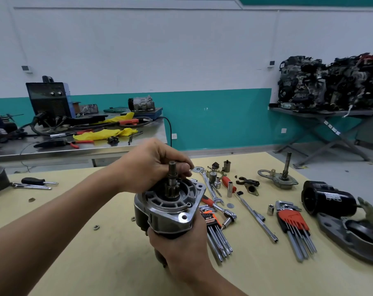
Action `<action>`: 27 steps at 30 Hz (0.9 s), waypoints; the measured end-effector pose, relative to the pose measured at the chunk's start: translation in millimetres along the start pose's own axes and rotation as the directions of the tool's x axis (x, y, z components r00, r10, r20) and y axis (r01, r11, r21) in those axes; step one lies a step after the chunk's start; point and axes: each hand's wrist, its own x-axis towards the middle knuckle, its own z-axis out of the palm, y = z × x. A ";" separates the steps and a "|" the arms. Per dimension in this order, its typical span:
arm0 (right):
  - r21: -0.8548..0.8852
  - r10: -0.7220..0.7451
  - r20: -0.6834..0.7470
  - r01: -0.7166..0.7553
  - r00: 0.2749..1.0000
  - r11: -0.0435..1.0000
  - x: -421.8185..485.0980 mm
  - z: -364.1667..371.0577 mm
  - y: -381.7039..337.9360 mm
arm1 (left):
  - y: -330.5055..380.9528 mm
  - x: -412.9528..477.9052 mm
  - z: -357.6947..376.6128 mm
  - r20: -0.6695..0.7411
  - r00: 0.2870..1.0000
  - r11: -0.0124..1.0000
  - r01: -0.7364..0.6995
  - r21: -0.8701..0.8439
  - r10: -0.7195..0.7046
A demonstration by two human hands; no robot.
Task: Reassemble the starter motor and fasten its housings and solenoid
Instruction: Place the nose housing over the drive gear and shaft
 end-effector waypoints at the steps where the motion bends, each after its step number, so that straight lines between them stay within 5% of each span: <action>1: -0.001 -0.002 0.002 0.002 1.000 1.000 0.1 0.3 0.4 | -0.3 0.8 1.4 0.006 1.000 1.000 0.003 0.000 -0.003; 13: 0.039 0.073 0.014 -0.074 0.997 0.997 3.2 3.3 7.5 | -0.2 6.1 -6.5 0.025 0.999 0.983 0.039 0.181 -0.044; 17: 0.102 0.137 0.054 -0.142 0.989 0.985 2.5 5.5 10.8 | 1.5 1.9 -13.0 0.111 0.992 0.991 0.049 0.124 -0.063; 27: 0.030 0.069 0.005 -0.069 0.998 0.997 3.4 3.3 5.7 | -1.3 3.9 -7.1 0.109 0.981 0.946 0.120 0.301 -0.159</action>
